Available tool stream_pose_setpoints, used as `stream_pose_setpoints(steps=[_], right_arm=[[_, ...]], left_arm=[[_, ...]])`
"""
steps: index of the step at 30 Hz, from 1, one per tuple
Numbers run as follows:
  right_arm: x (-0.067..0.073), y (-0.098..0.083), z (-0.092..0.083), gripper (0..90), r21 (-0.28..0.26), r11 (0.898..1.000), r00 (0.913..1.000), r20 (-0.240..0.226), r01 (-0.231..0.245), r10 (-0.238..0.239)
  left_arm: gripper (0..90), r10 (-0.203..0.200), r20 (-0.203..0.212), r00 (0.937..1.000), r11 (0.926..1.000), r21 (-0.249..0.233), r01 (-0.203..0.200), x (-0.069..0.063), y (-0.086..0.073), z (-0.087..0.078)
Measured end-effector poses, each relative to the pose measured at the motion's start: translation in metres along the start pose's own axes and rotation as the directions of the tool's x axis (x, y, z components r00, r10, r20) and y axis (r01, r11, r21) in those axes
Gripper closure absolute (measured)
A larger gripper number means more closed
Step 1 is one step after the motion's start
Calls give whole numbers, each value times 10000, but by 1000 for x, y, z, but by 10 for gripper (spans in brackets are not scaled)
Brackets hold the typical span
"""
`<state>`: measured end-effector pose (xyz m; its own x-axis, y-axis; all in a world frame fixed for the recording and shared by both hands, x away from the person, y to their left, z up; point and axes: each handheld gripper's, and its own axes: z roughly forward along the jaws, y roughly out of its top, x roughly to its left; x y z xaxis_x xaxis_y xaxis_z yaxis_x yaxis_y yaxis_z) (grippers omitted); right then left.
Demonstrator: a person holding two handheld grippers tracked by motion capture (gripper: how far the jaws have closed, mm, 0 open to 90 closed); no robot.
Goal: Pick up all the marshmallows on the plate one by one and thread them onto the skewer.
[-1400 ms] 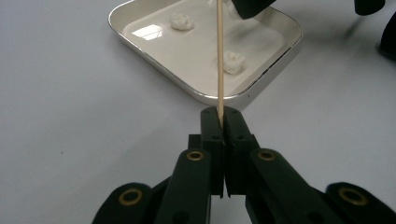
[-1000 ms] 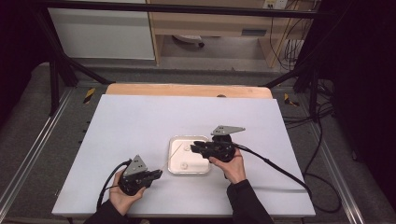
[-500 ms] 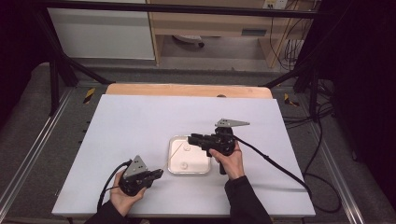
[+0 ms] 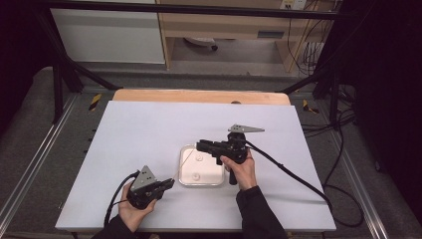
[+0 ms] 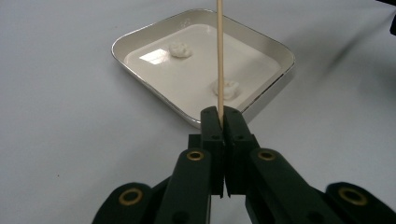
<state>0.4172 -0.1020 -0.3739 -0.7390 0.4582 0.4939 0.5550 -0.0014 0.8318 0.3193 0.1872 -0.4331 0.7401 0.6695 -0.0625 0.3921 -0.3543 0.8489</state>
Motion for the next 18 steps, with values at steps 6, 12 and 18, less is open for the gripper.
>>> stream_pose_setpoints(steps=[6,12,18], right_arm=[[1,1,4,738,-62,9999,9998,-177,-124,123],[1,1,5,739,-106,9997,9991,-346,-241,237],[0,1,6,740,-42,9994,9984,-451,-354,352]], left_arm=[[885,36,-52,10000,9999,-118,-37,0,0,-2],[885,82,-61,9999,9998,-173,-83,-1,0,-2],[885,109,-50,9999,9997,-220,-110,-2,0,-2]])
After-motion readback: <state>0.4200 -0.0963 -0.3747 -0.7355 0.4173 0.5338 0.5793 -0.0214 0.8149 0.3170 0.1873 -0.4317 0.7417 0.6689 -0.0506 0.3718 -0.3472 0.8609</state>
